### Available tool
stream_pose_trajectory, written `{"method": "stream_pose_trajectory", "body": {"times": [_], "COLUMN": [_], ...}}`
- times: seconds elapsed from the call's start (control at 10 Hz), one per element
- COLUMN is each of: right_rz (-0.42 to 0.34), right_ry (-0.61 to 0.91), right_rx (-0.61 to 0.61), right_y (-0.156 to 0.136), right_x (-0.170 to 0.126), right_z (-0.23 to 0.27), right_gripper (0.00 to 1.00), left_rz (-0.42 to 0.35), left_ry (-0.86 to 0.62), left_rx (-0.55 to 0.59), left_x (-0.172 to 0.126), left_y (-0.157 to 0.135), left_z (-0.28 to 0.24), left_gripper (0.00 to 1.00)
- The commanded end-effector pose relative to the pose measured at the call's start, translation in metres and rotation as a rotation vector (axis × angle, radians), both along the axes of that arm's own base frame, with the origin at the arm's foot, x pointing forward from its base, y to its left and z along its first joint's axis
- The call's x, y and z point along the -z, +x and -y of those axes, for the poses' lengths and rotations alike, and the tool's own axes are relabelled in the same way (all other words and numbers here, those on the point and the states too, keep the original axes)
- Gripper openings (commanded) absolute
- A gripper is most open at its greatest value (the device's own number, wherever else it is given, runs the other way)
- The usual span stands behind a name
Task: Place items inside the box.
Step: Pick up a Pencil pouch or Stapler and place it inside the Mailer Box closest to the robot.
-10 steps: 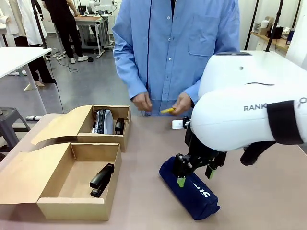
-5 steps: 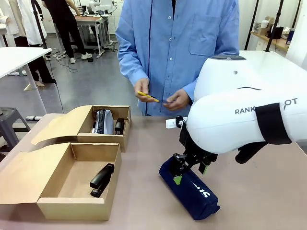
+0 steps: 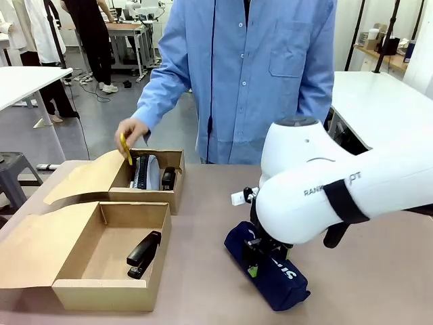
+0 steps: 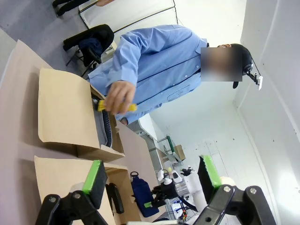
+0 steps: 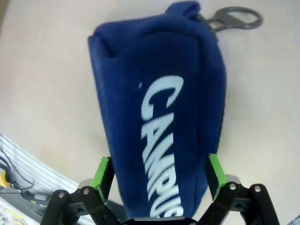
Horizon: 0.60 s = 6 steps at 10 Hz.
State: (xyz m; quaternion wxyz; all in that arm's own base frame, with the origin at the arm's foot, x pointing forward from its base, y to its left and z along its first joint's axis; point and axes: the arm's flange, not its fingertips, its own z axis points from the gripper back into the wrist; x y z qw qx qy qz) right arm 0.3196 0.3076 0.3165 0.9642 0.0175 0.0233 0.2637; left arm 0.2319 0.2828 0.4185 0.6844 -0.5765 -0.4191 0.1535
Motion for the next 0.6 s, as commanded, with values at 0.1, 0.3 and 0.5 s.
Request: {"method": "stream_pose_trajectory", "body": {"times": [0.1,0.3,0.5], "right_rz": [0.001,0.0,0.009], "right_ry": [-0.021,-0.022,-0.005], "right_rx": [0.004,0.009,0.013], "right_y": [0.0079,0.0078,0.006], "right_x": [0.0127,0.0128,0.0111], "right_z": [-0.0093,-0.009,-0.0095], "right_gripper": [1.0,1.0,0.4], "left_rz": [0.03,0.03,0.03], "left_ry": [0.004,0.004,0.004], "left_rx": [-0.005,-0.005,-0.005], "left_x": [-0.0019,-0.0019,-0.0019], "left_y": [0.0008,0.0008,0.0008], "left_z": [0.001,0.001,0.001], "left_gripper": [1.0,1.0,1.0]}}
